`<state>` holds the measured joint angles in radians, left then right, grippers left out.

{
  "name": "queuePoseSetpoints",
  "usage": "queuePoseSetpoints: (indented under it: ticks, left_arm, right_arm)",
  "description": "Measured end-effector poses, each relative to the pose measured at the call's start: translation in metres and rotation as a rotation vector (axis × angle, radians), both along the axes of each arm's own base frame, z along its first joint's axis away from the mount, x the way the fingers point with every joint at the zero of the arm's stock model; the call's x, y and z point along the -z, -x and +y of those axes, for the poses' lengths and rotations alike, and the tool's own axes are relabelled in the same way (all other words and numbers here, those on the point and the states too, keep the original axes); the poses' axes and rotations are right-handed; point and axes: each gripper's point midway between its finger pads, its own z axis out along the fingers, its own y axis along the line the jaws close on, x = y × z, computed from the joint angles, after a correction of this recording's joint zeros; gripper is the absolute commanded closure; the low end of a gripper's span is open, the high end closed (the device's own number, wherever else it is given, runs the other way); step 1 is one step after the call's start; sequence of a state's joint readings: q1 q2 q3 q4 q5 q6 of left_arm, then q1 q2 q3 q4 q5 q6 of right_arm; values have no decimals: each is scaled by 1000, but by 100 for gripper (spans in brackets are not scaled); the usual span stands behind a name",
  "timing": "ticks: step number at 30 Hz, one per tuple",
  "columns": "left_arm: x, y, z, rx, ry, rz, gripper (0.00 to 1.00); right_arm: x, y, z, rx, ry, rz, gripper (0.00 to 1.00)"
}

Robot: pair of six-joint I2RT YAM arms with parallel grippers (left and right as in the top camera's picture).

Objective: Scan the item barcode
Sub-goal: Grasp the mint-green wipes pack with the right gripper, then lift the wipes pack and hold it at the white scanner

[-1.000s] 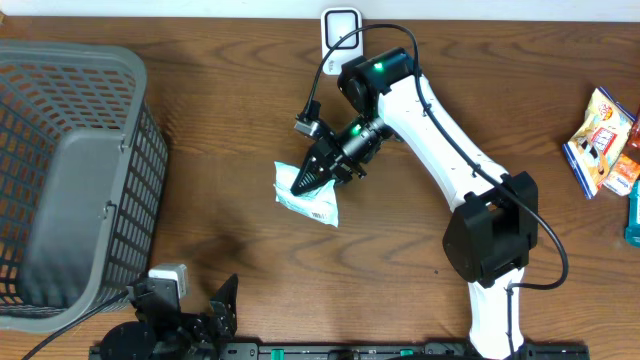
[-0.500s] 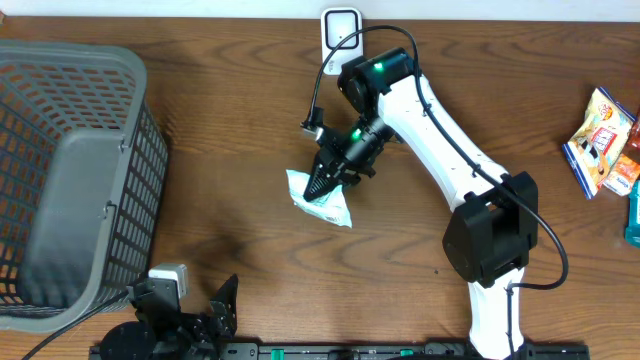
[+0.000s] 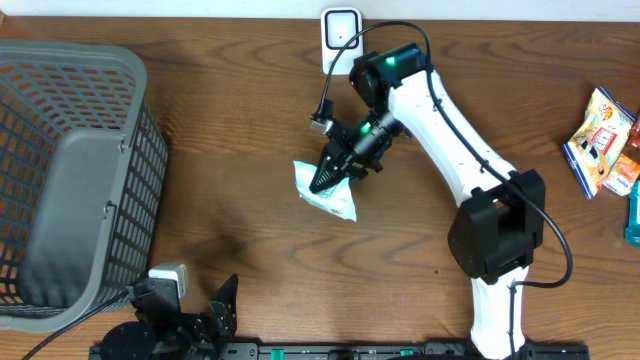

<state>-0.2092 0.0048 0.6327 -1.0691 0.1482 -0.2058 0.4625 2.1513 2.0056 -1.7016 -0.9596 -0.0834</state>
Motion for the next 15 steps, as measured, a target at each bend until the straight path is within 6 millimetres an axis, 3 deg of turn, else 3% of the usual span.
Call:
queuePoseSetpoints:
  ticks: [3,6,11,15]
  left_arm:
    - [0,0,0,0,0,0,2]
    - [0,0,0,0,0,0,2]
    - [0,0,0,0,0,0,2]
    - [0,0,0,0,0,0,2]
  right_arm:
    - [11,-10,-11,-2,55,-53,99]
    - [28,-34,-25,5,118,-172,99]
    - [54,-104,-44,48,215,-490,99]
    - [50,-171,-39,73,222,-824,99]
